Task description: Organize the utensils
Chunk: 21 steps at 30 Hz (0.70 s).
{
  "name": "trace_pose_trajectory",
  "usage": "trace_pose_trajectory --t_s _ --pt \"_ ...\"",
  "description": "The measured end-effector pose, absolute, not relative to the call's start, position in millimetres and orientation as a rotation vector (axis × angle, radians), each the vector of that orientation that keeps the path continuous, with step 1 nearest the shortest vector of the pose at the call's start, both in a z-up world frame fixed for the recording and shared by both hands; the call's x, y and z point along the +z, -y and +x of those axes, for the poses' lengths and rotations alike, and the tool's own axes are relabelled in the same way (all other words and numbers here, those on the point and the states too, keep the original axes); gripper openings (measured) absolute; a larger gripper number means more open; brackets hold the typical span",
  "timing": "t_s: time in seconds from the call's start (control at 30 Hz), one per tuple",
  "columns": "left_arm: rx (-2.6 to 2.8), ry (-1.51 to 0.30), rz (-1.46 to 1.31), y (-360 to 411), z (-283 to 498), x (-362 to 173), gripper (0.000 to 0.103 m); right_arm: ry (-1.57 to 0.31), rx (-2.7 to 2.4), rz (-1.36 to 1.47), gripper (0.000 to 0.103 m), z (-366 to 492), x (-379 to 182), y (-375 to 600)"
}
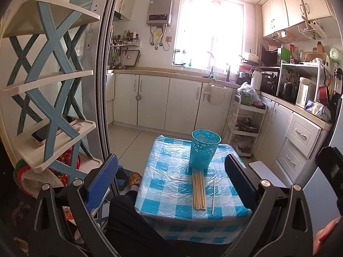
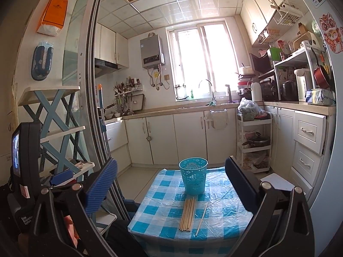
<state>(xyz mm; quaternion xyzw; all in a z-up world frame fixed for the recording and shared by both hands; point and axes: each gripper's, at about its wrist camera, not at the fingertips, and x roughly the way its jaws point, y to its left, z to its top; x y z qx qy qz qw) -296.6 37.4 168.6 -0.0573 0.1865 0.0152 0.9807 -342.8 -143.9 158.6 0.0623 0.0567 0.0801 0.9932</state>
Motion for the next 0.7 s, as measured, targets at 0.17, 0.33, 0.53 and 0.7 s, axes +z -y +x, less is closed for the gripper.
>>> trace_pose_trajectory --t_s 0.17,0.33,0.53,0.7 --pt "0.031 -0.375 -0.113 -37.3 -296.3 168.7 0.096 -0.113 0.164 0.121 0.096 -344.4 159.9 142.9" --pt "0.031 -0.372 -0.112 -37.3 -296.4 169.2 0.096 -0.111 0.163 0.122 0.096 -343.8 160.6 141.6" --pt "0.031 -0.370 -0.112 -37.5 -296.4 170.2 0.096 -0.109 0.163 0.121 0.096 -344.3 161.6 140.9" --pt "0.031 -0.370 -0.113 -37.3 -296.5 170.1 0.096 -0.108 0.164 0.119 0.096 -344.7 162.0 140.0"
